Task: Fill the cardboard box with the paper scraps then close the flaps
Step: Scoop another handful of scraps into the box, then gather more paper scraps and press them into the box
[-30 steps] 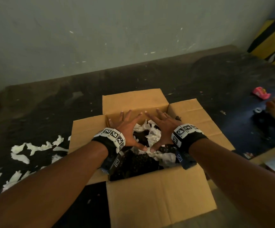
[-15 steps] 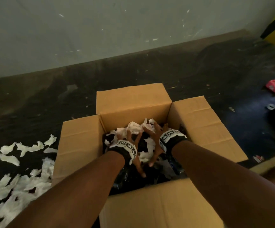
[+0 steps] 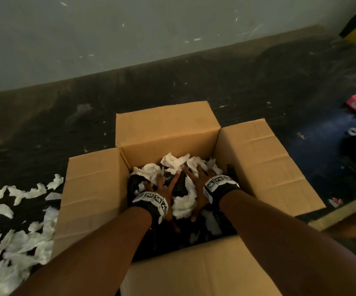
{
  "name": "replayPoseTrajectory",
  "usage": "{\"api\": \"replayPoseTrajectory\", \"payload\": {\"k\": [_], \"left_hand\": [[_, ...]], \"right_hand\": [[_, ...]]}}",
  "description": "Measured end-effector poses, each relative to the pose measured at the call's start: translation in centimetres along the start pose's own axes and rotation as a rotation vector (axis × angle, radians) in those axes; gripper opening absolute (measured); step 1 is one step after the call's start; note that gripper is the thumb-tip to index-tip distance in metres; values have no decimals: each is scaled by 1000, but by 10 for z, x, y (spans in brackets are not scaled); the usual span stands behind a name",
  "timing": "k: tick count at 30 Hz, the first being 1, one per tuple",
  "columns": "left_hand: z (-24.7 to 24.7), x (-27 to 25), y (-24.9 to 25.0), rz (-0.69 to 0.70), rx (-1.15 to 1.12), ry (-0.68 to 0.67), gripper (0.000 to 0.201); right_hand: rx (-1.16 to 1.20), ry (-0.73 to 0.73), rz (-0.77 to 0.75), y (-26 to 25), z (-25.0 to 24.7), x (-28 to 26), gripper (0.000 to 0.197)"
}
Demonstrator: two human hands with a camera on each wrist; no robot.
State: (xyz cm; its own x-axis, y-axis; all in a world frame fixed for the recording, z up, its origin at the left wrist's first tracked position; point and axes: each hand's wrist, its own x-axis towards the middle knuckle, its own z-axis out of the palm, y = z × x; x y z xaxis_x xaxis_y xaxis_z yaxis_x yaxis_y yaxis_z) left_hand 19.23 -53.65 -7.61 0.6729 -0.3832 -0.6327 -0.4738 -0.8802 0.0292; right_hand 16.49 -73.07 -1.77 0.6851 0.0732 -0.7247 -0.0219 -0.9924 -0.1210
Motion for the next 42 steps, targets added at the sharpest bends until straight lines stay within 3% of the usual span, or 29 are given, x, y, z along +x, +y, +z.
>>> {"api": "replayPoseTrajectory", "payload": {"k": [4,8,11,15,19,25,33,37,42], "left_hand": [[-25,-17,-7,103,27,50,172],[-62,-35,-13,159,-44,126,155],[-94,-58,-10,202,-131,217,131],[-128,-101,-17,251,-223,500,97],[-127,-152,-52,273,-288,755,88],[-68,-227,-138,236,-409,910,85],[58,-305,-262,12,-592,982,80],[132,-325,-313,-124,-680,889,81],[209,-336,-358,-278,-697,757,84]], "right_hand": [[-18,71,-37,2,-20,-16,154],[-49,168,-75,-2,-41,-42,161],[-14,275,-90,-10,-60,-64,132],[-5,569,-109,-37,-73,-94,86],[-9,786,-187,-89,-72,-124,77],[29,913,-337,-197,-48,-129,77],[113,847,-552,-359,7,-93,73],[149,747,-604,-426,62,-65,74],[139,597,-529,-478,134,-34,80]]}}
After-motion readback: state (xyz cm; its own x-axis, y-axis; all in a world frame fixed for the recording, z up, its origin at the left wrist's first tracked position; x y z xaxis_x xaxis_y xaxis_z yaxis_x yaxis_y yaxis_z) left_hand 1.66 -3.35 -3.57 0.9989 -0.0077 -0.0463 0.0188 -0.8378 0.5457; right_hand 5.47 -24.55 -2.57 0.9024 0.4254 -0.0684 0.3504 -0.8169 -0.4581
